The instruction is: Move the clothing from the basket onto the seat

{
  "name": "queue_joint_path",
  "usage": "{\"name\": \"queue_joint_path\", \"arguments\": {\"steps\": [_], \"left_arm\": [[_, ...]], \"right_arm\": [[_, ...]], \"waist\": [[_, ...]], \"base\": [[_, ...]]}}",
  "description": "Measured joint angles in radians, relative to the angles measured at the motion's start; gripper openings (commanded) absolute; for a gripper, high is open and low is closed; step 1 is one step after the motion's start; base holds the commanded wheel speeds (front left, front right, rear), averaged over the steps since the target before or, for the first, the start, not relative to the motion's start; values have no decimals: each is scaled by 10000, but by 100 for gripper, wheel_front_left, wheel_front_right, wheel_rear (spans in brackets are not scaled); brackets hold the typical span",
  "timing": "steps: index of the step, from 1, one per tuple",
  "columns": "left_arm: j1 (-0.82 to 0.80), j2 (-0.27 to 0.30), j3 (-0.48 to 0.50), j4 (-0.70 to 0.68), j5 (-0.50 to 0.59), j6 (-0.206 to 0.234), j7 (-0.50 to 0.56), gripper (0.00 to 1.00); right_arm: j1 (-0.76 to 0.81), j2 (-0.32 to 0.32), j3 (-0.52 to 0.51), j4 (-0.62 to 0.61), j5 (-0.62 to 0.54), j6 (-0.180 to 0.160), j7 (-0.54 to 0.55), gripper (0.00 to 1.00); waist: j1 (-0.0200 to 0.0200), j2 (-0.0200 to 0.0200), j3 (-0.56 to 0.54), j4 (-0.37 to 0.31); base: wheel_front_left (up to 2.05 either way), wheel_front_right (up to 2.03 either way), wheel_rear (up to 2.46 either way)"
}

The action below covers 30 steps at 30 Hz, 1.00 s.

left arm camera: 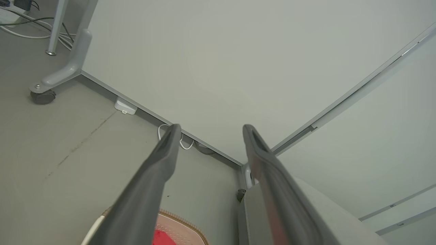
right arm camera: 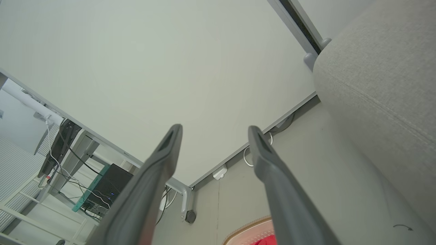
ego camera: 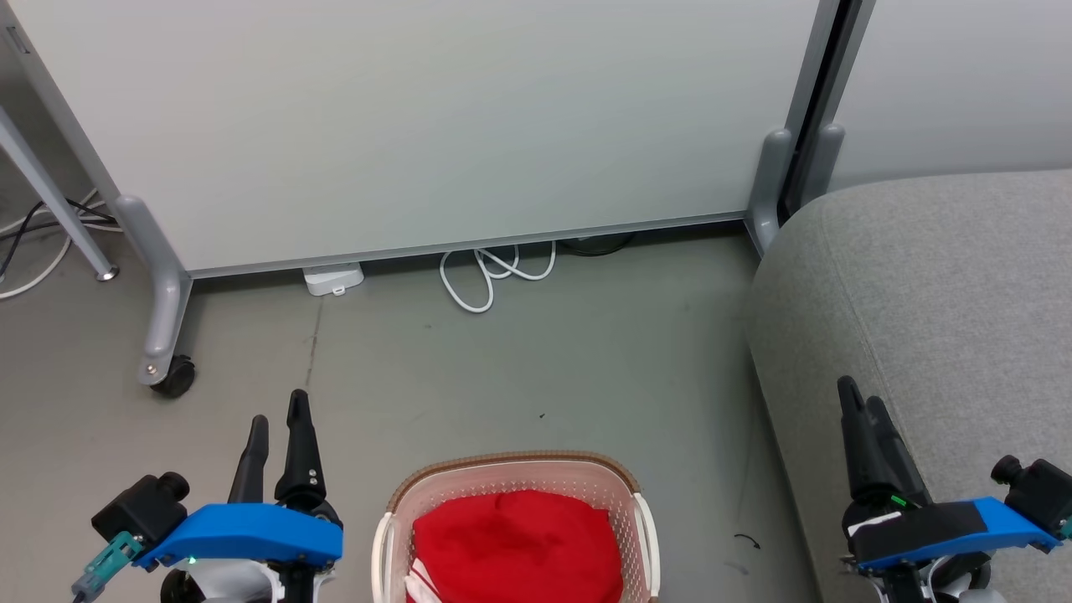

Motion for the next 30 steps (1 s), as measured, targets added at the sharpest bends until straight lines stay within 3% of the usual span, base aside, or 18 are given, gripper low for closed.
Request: {"name": "queue_joint_path", "arguments": {"steps": [30], "left_arm": [[-210,21,-708,232,3312,313,-821,100]], "right_arm": [[-22,-21,290,121,-3246,8,-830,100]], "waist": [[-2,0,6,100]], "base": [[0,0,0]]}}
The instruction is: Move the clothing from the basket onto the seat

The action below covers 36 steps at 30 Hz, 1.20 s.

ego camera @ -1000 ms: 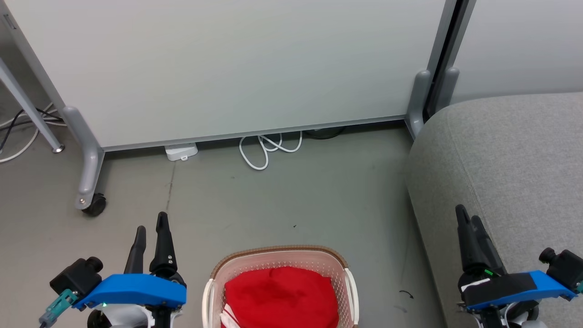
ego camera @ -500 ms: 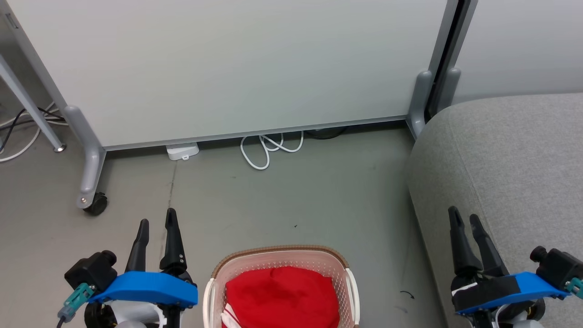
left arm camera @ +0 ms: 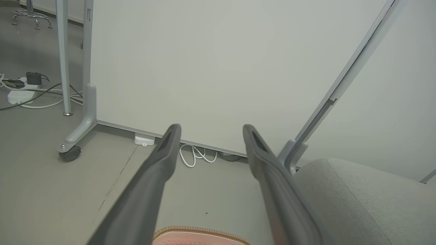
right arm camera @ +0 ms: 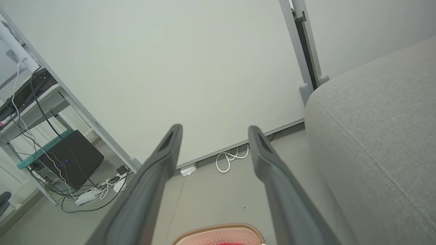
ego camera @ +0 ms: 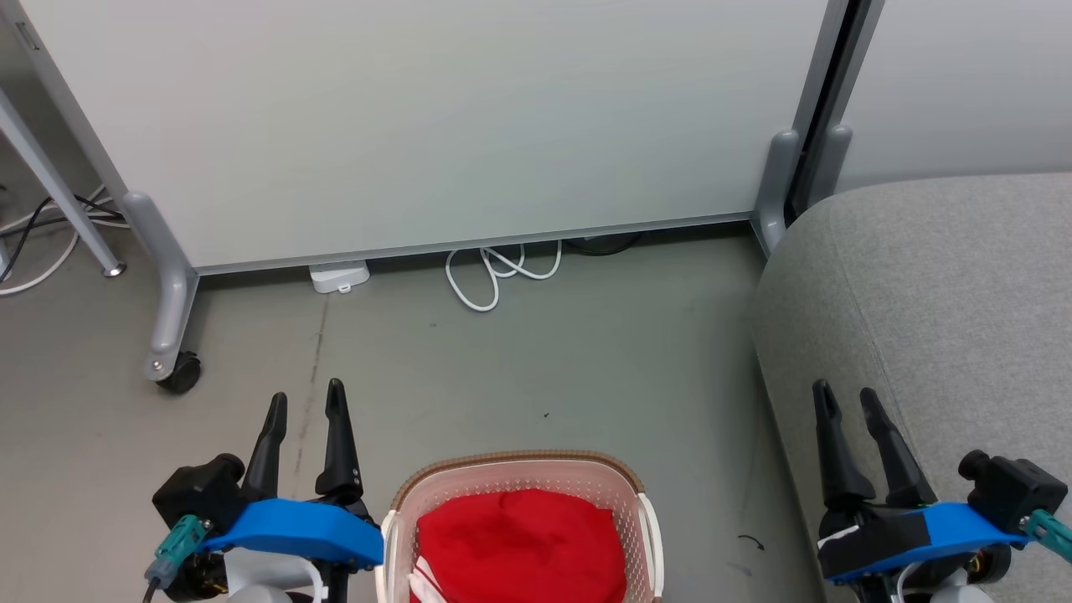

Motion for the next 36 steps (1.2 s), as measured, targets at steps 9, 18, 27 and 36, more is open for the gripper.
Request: {"name": "queue_joint_path", "arguments": {"steps": [9,18,27,36], "left_arm": [[-77,8,-161,25,842,13,-232,100],[-150,17,-372,115,1647,84,-428,100],[-198,23,-518,217,2330,161,-598,100],[-262,29,-702,316,2980,192,-775,100]], "right_arm": [[-17,-6,84,4,-823,2,-236,100],[-42,-13,130,13,-1659,2,-426,100],[-49,-19,176,17,-2391,2,-602,100],[-95,-27,199,59,-3099,4,-780,100]], "waist": [[0,0,11,9],[0,0,24,25],[0,0,21,56],[0,0,46,74]], "base": [[0,0,0],[0,0,0],[0,0,0],[0,0,0]]}}
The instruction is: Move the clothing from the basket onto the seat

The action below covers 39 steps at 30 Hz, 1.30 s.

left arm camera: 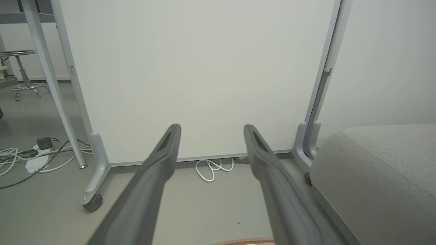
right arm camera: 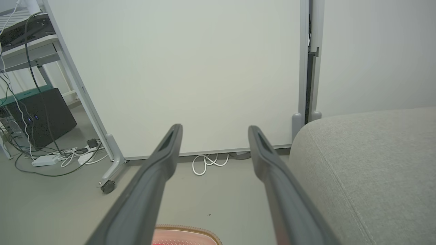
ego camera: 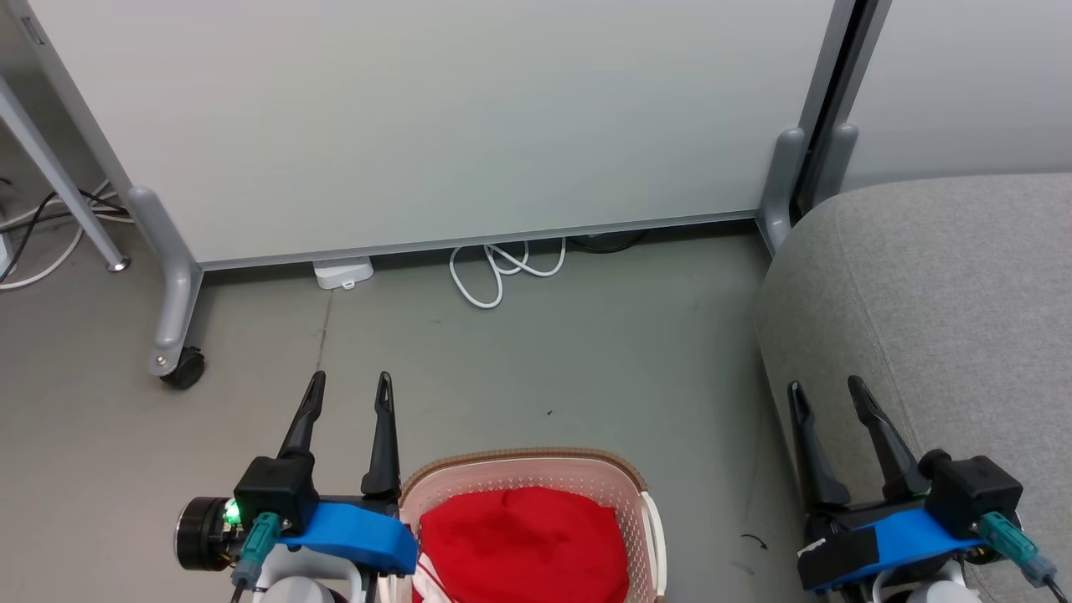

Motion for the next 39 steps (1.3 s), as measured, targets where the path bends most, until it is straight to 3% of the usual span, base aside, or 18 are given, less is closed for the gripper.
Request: {"name": "queue_joint_path", "arguments": {"steps": [13,39], "left_arm": [[-44,6,-207,102,798,111,-222,100],[-73,10,-188,190,744,119,-222,100]], "right_arm": [[-7,-10,36,107,-936,0,-221,100],[-57,-13,-8,265,-913,2,-228,100]], "waist": [[1,0,-27,35],[1,0,124,-38]], "base": [[0,0,0],[0,0,0]]}}
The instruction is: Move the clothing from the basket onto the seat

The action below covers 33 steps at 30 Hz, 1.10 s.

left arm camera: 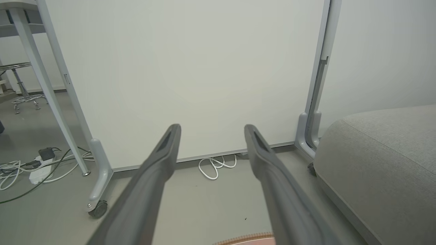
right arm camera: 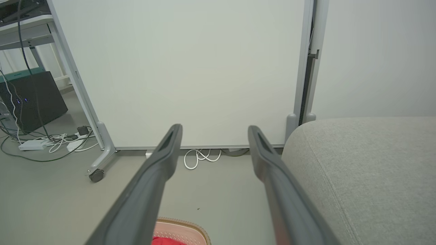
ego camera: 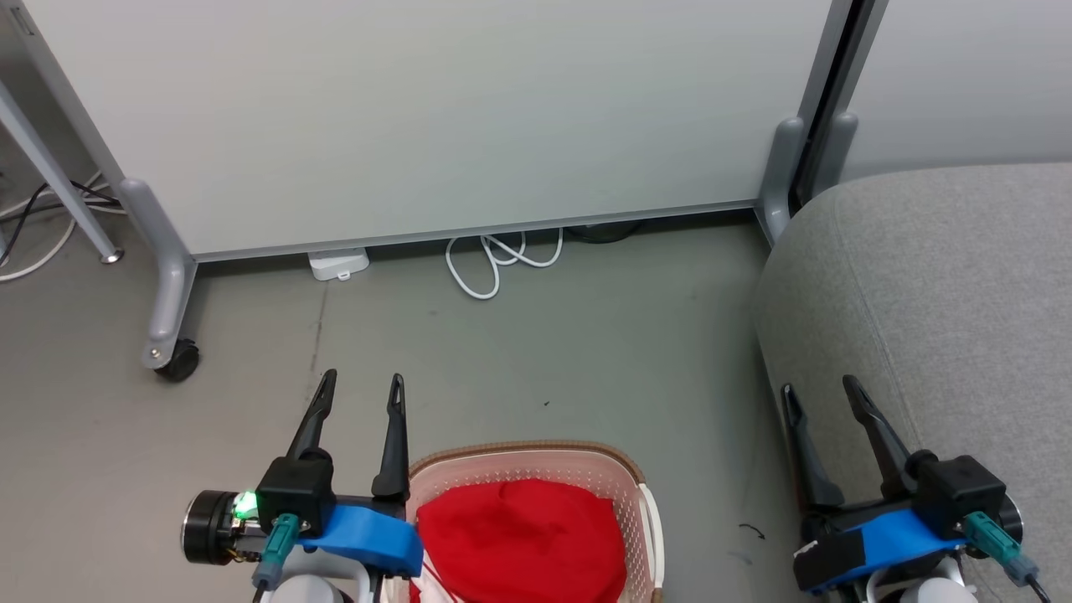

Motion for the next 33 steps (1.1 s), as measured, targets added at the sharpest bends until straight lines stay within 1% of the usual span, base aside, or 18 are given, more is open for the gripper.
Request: {"name": "queue_joint_path", "arguments": {"steps": [4,9,14,18,23,27,33], "left_arm": [[-270,2,-35,157,71,-192,0,100],[-918,40,-190,585,215,-577,-4,100],[-1821,236,-462,1394,380,-953,-12,100],[-2712,393,-857,2092,539,-1193,-12,100],[-3861,633,-1557,3116,725,-1373,-10,100],[-4645,832,-2209,3994,775,-1392,-12,100],[-5732,1114,-3812,5419,508,-1427,-10,100]], "right_arm": [[-167,-4,17,-111,0,0,-2,100],[-378,-6,77,-299,0,2,-2,100],[-775,-4,201,-596,4,2,-2,100],[-1155,-6,217,-834,0,10,-2,100],[-1711,-13,232,-1106,2,10,-2,100],[-2072,-13,259,-1290,4,8,-2,100],[-2522,-13,219,-1551,-21,10,-2,100]], "waist": [[0,0,242,-108],[0,0,708,-283],[0,0,1351,-526],[0,0,2014,-749],[1,0,2965,-1031],[2,0,3756,-1263],[2,-1,4876,-1550]], "base": [[0,0,0],[0,0,0],[0,0,0],[0,0,0],[0,0,0],[0,0,0],[0,0,0]]}}
